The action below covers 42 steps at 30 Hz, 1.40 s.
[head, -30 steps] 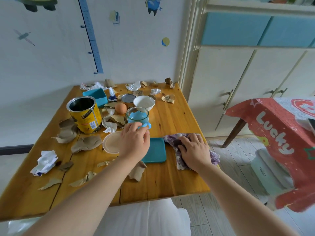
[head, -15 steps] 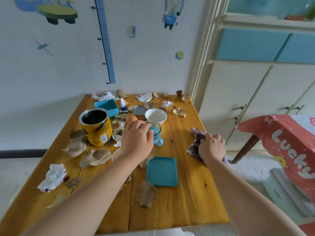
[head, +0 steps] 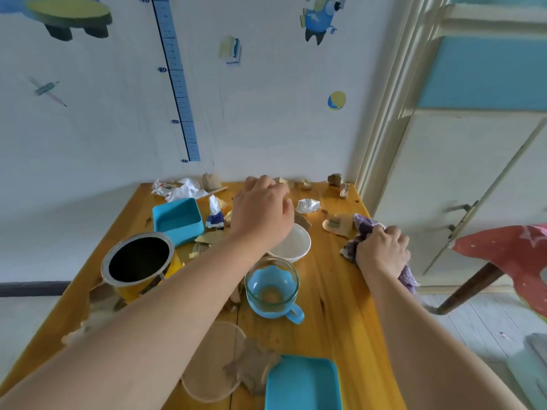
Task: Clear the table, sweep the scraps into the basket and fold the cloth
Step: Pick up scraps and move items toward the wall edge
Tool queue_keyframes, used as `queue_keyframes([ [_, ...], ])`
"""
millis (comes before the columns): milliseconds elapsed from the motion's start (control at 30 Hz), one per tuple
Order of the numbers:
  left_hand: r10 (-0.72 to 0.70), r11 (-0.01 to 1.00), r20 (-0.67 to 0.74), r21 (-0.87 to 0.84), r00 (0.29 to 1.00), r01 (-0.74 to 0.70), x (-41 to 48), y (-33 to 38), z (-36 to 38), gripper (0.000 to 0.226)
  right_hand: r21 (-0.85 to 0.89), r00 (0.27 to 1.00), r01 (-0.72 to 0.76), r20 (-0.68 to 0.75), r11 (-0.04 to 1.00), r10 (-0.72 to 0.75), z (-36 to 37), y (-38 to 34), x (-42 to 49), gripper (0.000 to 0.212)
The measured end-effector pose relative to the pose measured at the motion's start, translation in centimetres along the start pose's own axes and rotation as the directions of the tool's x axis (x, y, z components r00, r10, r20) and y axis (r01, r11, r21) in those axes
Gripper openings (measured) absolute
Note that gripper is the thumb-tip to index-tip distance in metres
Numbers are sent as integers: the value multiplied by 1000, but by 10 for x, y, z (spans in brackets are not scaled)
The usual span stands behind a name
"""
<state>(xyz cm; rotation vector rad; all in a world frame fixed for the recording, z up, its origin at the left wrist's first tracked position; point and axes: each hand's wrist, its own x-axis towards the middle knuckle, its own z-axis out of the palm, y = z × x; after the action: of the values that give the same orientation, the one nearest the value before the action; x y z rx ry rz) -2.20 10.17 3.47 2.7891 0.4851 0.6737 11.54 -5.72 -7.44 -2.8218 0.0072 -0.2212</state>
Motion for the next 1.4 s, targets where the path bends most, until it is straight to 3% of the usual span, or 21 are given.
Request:
queue_keyframes([
  [267, -38, 996, 223, 87, 974, 19, 41, -27, 9, 31, 37, 930, 363, 39, 931, -365, 22, -40, 62, 35],
  [533, -52, 996, 167, 85, 985, 38, 48, -40, -1, 30, 122, 764, 616, 147, 778, -628, 33, -63, 78, 37],
  [833, -52, 997, 121, 70, 991, 44, 41, -28, -5, 27, 274, 538, 802, 51, 530, -841, 31, -65, 40, 39],
  [900, -40, 997, 109, 67, 993, 33, 44, -28, -13, 27, 337, 587, 771, -49, 540, -808, 28, -58, 37, 40],
  [933, -36, 997, 100, 65, 994, 30, 46, -29, -17, 27, 374, 669, 713, -109, 593, -736, 25, -54, 40, 37],
  [1000, -22, 997, 83, 72, 996, 16, 53, -33, -25, 27, 477, 863, 504, -240, 720, -444, 16, -50, 55, 32],
  [1067, -15, 996, 83, 85, 996, 8, 59, -36, -28, 27, 571, 961, 259, -236, 779, -147, 6, -47, 76, 31],
  [1133, -22, 994, 98, 108, 995, 12, 67, -42, -26, 27, 532, 988, 114, -146, 839, -42, 7, -48, 95, 36],
  [1233, -46, 988, 131, 152, 990, 26, 77, -54, -20, 28, 382, 999, 38, -43, 923, -23, 19, -53, 105, 43],
  [1400, -79, 981, 192, 191, 978, 42, 92, -81, -13, 32, 108, 967, 254, -31, 961, -252, 40, -81, 125, 45],
])
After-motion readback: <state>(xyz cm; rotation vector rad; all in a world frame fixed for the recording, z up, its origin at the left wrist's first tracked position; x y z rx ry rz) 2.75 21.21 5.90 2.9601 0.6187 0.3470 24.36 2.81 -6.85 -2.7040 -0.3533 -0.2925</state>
